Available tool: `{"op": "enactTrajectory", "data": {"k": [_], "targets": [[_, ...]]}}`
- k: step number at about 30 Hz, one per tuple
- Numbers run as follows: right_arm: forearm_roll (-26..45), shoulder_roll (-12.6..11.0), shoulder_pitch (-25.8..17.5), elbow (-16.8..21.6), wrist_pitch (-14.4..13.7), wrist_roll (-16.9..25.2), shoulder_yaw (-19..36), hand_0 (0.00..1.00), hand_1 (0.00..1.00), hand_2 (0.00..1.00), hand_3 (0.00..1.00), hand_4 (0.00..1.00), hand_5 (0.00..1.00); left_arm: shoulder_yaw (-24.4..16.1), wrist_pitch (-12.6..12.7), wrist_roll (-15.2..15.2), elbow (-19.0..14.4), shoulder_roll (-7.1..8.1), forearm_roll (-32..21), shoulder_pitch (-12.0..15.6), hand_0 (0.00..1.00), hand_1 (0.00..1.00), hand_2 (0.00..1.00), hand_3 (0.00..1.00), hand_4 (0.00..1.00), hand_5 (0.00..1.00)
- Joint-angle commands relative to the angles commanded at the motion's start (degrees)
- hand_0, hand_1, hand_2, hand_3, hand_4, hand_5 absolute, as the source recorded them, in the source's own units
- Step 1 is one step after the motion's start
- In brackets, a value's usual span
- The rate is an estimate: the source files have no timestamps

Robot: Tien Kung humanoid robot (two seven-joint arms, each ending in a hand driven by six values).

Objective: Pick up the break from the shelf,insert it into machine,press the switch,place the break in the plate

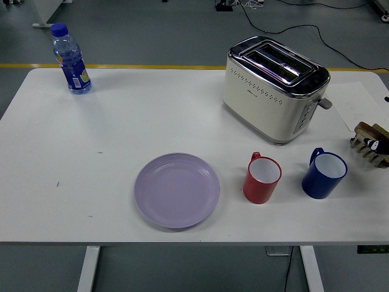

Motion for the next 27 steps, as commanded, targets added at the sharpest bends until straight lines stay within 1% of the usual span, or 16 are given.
{"op": "enactTrajectory", "data": {"k": [4, 5, 10, 11, 14, 16, 17, 22, 23, 27], "targets": [[1.28, 0.54, 0.89, -1.59, 0.54, -1.35, -0.8, 0.945, 0.899, 0.941, 0.981, 0.857, 0.294, -0.14, -0.11, 0.07, 0.0, -0.01, 0.38, 0.13, 0.673, 0.688, 0.676, 0.553, 0.285, 0.881], [1.85, 0.74, 1.05, -1.82, 0.61, -1.68, -0.93, 0.926, 0.882, 0.926, 0.948, 0.846, 0.301, -0.06, -0.13, 0.04, 0.0, 0.01, 0.34, 0.18, 0.673, 0.688, 0.675, 0.554, 0.285, 0.882], [2.74, 1.24, 1.99, -2.87, 0.17, -2.77, -1.77, 0.926, 0.882, 0.926, 0.948, 0.846, 0.301, -0.12, -0.14, 0.08, 0.0, 0.0, 0.17, 0.36, 0.673, 0.688, 0.675, 0.554, 0.285, 0.882], [2.74, 1.24, 2.0, -2.88, 0.17, -2.77, -1.78, 0.856, 0.823, 0.855, 0.883, 0.814, 0.286, -0.12, -0.14, 0.08, 0.0, 0.0, 0.17, 0.36, 0.673, 0.688, 0.676, 0.553, 0.284, 0.882], [2.52, 1.89, 3.88, -5.1, -2.31, -3.39, -2.91, 0.856, 0.823, 0.855, 0.883, 0.814, 0.286, -0.28, -0.3, 0.14, 0.0, 0.06, 0.62, 0.41, 0.673, 0.688, 0.676, 0.553, 0.284, 0.882], [1.71, 2.16, 4.57, -6.01, -2.86, -3.41, -3.23, 0.856, 0.823, 0.855, 0.883, 0.814, 0.286, -0.1, -0.34, 0.11, 0.0, 0.14, 0.43, 0.35, 0.673, 0.688, 0.676, 0.553, 0.284, 0.882], [1.42, 2.27, 4.86, -6.46, -2.83, -3.58, -3.37, 0.739, 0.72, 0.728, 0.782, 0.678, 0.189, -0.06, -0.33, 0.11, 0.0, 0.17, 0.32, 0.29, 0.673, 0.688, 0.676, 0.553, 0.285, 0.882], [0.9, 2.69, 5.91, -8.2, -3.47, -4.23, -3.78, 0.739, 0.72, 0.728, 0.782, 0.678, 0.189, 0.21, -0.29, 0.08, 0.0, 0.25, -0.31, -0.01, 0.673, 0.688, 0.676, 0.553, 0.285, 0.882], [0.74, 2.81, 6.15, -8.59, -3.44, -4.31, -3.89, 0.675, 0.664, 0.668, 0.741, 0.682, 0.217, 0.26, -0.28, 0.07, 0.0, 0.26, -0.43, -0.04, 0.673, 0.689, 0.676, 0.553, 0.285, 0.882], [0.15, 3.3, 7.03, -10.05, -3.67, -4.6, -4.02, 0.675, 0.664, 0.668, 0.741, 0.682, 0.217, 0.2, -0.26, 0.08, 0.0, 0.23, -0.51, -0.14, 0.673, 0.689, 0.676, 0.553, 0.285, 0.882]]}}
